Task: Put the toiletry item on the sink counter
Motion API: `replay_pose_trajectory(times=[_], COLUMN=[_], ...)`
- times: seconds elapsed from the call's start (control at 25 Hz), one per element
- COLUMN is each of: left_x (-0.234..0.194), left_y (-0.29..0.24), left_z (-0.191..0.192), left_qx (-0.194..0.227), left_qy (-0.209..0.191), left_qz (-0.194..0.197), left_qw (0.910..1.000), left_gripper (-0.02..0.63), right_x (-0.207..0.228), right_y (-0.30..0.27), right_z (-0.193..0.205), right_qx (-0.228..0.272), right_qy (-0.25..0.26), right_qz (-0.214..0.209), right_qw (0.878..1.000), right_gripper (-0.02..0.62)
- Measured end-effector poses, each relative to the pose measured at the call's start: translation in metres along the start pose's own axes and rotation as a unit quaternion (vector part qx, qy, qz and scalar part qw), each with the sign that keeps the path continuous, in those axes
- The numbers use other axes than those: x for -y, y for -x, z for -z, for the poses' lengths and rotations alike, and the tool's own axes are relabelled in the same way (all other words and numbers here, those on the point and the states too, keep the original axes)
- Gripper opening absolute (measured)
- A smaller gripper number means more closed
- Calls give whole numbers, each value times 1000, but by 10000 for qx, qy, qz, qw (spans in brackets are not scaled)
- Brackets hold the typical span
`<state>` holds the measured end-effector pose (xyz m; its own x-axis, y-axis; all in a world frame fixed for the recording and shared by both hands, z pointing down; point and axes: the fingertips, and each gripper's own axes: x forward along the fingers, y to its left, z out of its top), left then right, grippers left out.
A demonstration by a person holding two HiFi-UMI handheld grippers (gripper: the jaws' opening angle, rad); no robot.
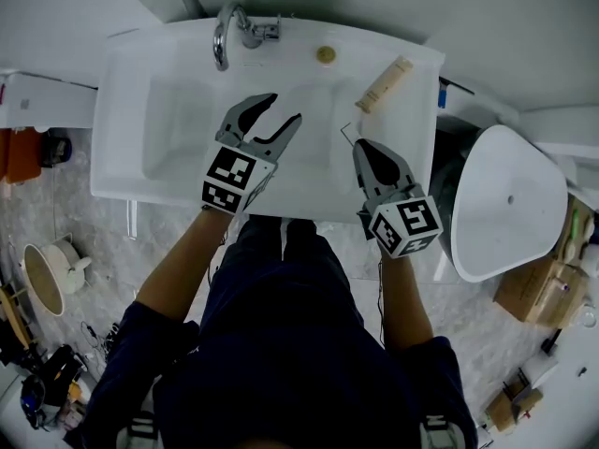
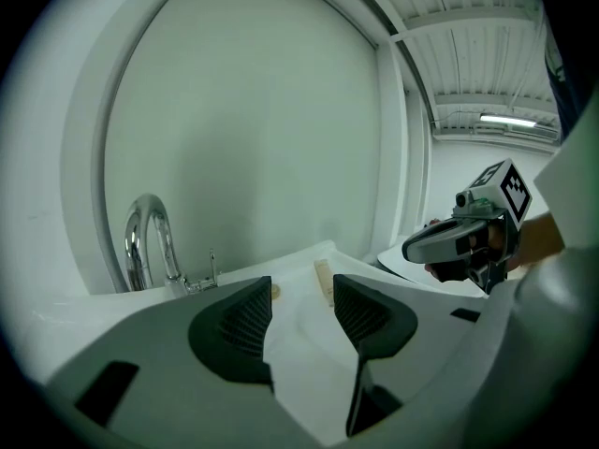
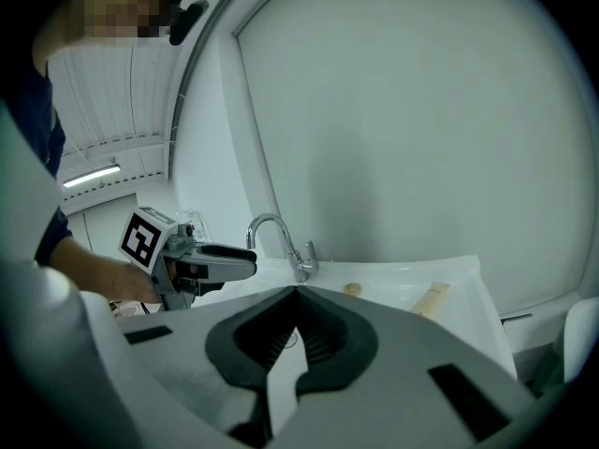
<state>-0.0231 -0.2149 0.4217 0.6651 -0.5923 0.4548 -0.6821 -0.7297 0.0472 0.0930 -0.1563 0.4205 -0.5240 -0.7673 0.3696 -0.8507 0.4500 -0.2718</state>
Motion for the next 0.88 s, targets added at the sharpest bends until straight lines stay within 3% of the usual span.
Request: replay_pose_trajectory(times=[0.88], left_x=[38], left_y=[40], left_z=[-15], left_qx=[318], left_qy=[77], left_qz=[-125], left_qw=[9994], left_gripper=[206], right_x=[-4], right_y=[23], right_z=[-12], right_qx=[19], right_qy=[190], right_qz=[-207], right_qw=[9996], right_gripper=[5])
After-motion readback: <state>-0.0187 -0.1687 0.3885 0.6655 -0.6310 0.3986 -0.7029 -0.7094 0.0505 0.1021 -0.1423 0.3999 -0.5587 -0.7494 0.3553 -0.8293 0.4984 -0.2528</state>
